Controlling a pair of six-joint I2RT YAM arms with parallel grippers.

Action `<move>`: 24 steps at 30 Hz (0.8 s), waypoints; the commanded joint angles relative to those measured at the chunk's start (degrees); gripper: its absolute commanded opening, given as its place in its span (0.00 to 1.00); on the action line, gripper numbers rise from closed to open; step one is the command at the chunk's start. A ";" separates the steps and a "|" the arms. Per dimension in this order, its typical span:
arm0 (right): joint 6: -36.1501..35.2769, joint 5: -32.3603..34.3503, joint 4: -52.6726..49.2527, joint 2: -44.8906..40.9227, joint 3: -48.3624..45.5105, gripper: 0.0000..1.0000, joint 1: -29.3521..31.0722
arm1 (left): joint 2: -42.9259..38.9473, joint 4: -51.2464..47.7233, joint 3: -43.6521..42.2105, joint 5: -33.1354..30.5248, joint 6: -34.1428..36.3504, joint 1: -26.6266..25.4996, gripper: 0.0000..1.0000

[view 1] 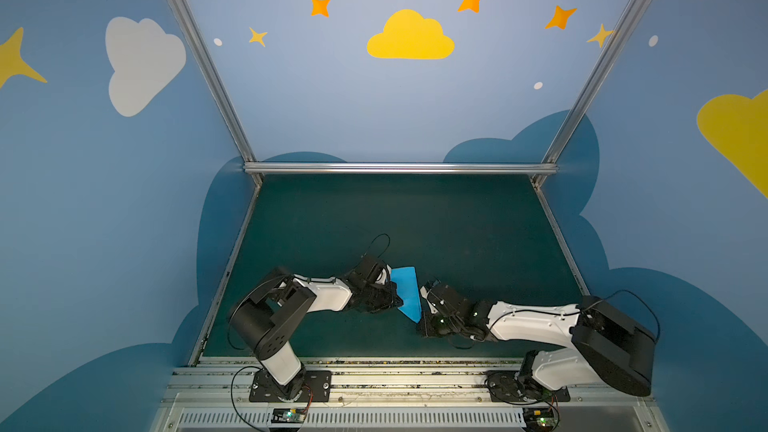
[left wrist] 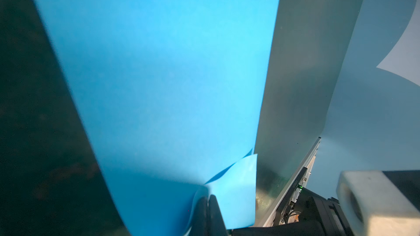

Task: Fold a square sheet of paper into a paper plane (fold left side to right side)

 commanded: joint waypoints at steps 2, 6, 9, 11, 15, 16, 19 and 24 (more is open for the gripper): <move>1.30 3.76 -14.06 -3.31 -4.65 0.00 -2.57 | 0.27 -5.50 -2.06 -4.91 -1.28 -0.05 0.04; 1.79 3.73 -16.56 -10.38 -4.52 0.00 -4.42 | -0.69 -2.84 -4.46 -7.55 -7.52 -0.49 0.04; 2.04 3.63 -17.39 -13.49 -2.77 0.00 -4.44 | -2.28 -0.87 -6.52 -11.74 -12.99 -2.01 0.04; 1.95 3.07 -16.80 -14.00 -1.19 0.00 -4.39 | -3.54 -0.17 -7.49 -14.71 -16.97 -3.53 0.04; 2.72 3.12 -13.35 -11.72 2.52 0.00 -3.40 | -6.29 -0.49 -8.47 -22.66 -23.45 -7.09 0.04; 2.79 3.37 -12.38 -10.62 3.54 0.00 -3.03 | -6.61 -1.12 -8.18 -23.83 -24.01 -7.70 0.04; 2.29 3.81 -10.14 -5.90 7.18 0.00 -1.88 | -6.81 -2.86 -7.02 -26.29 -24.46 -8.74 0.04; 1.53 4.53 -7.81 2.00 13.38 0.00 -0.84 | -5.50 -4.00 -6.10 -26.87 -23.71 -8.74 0.04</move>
